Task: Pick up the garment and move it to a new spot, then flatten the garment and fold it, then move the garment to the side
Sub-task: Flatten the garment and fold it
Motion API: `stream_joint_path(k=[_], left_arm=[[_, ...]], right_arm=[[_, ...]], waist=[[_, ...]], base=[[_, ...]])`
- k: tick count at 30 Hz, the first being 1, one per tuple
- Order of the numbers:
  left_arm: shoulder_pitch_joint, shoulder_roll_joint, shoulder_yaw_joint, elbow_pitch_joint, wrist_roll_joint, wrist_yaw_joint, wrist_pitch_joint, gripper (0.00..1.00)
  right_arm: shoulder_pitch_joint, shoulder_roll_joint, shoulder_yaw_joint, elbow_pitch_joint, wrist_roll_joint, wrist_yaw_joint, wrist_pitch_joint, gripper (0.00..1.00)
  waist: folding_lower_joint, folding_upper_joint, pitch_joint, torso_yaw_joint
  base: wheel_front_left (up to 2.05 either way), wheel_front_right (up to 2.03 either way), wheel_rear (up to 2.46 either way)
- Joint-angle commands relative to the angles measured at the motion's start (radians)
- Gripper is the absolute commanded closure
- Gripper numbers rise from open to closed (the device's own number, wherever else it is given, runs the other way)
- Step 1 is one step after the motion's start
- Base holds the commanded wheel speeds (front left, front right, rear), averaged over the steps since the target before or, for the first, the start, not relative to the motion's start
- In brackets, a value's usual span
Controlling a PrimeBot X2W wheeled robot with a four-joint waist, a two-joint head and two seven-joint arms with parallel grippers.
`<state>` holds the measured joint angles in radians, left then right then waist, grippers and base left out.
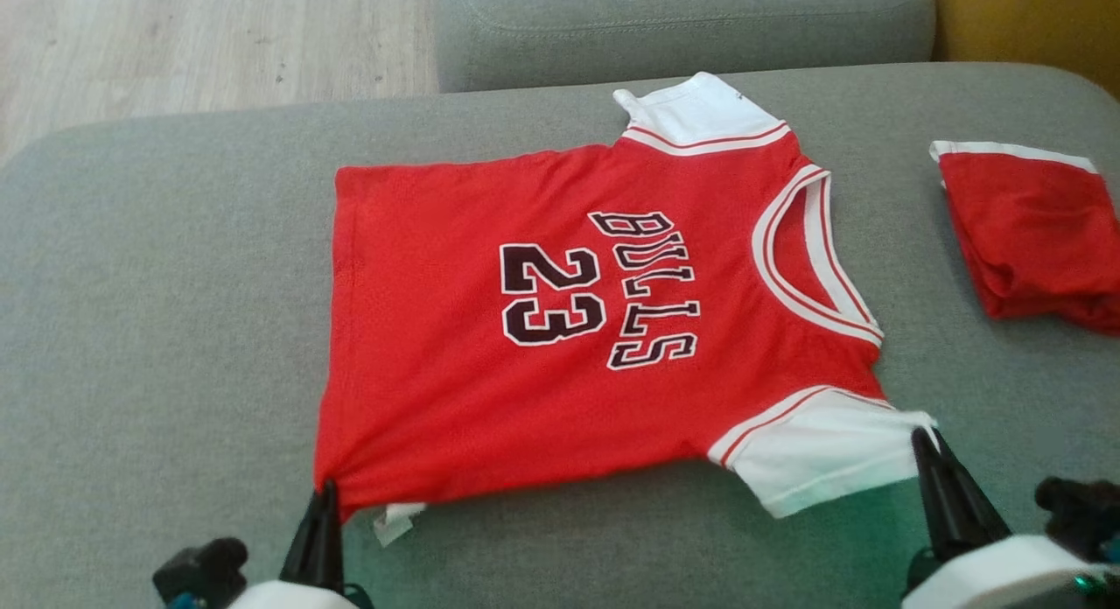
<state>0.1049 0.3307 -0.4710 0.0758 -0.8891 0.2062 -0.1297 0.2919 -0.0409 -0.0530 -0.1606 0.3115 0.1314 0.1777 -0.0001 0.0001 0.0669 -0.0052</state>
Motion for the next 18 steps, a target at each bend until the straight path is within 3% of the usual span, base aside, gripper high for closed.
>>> stream_joint_path(k=[1,9,18], left_arm=[[-0.061,0.002,0.026,-0.015,-0.004,-0.004,0.003,1.00],[-0.129,-0.042,0.018,0.032,-0.062,-0.041,0.052,1.00],[-0.249,-0.134,0.091,0.076,-0.195,-0.083,0.065,1.00]], right_arm=[[-0.068,-0.009,0.026,-0.023,0.002,-0.001,-0.014,1.00],[-0.176,-0.009,0.025,0.079,0.006,-0.001,-0.016,1.00],[-0.383,-0.009,-0.008,0.248,0.023,-0.001,0.013,1.00]], waist=[[0.0001,-0.0001,0.004,0.004],[0.0001,-0.0001,0.029,0.017],[0.0001,-0.0001,0.063,0.018]], base=[[0.00,0.00,0.00],[0.00,0.00,0.00],[0.00,0.00,0.00]])
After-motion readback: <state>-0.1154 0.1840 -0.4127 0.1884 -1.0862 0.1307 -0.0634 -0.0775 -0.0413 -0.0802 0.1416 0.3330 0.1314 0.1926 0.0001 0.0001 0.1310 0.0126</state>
